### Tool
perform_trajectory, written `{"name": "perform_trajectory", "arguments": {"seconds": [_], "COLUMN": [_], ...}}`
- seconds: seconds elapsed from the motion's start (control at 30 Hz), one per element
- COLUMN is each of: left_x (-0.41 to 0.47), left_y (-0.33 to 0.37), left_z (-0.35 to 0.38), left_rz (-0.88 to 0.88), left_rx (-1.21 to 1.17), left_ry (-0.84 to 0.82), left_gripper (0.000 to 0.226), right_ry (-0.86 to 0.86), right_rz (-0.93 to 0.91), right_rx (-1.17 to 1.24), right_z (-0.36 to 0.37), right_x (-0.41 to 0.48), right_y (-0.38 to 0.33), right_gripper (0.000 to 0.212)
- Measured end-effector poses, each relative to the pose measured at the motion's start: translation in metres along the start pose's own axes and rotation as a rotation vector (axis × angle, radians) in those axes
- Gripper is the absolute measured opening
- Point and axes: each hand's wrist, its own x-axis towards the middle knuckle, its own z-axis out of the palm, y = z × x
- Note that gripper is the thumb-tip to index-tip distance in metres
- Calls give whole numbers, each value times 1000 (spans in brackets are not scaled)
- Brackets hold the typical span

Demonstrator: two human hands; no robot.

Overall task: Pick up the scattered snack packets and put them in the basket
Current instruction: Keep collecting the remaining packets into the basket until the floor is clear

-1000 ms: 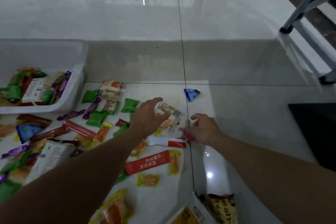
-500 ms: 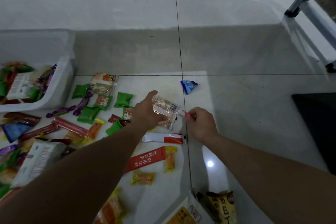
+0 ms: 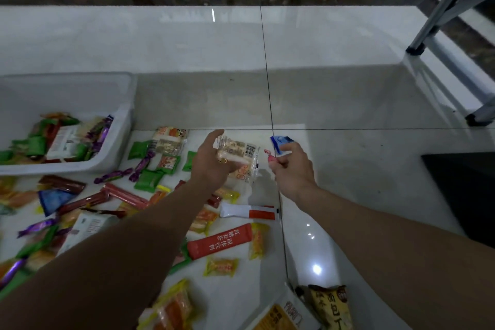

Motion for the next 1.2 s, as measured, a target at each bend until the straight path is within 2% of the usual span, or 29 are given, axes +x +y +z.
{"name": "perform_trajectory", "arguments": {"seconds": [0.3,0.43,0.63,0.87,1.07,1.2], "left_x": [-12,-15,-14,-3,23,43], "left_y": [22,22,14,-21,-60,-96], "left_z": [-63,-102,-172,-244,-298,-319], "left_rz": [51,46,74,-2,-66,-111], "left_rx": [-69,-71,-72,-120,-128,-124], "left_ry": [168,233,338,441,540,528], "left_gripper": [81,83,78,72,69,64], "right_ry": [14,-7,-111,-175,-152,-158], "right_rz": [-159,-207,-278,-327,-284,-217], "right_rx": [-45,12,-9,-5,-2,21], "right_z": [20,43,92,156,218,254], "right_x": [-18,-23,-35,-43,-32,-24], "right_y": [-70,-104,-149,-193,-220,-235], "right_gripper": [17,7,10,18,16,7]}}
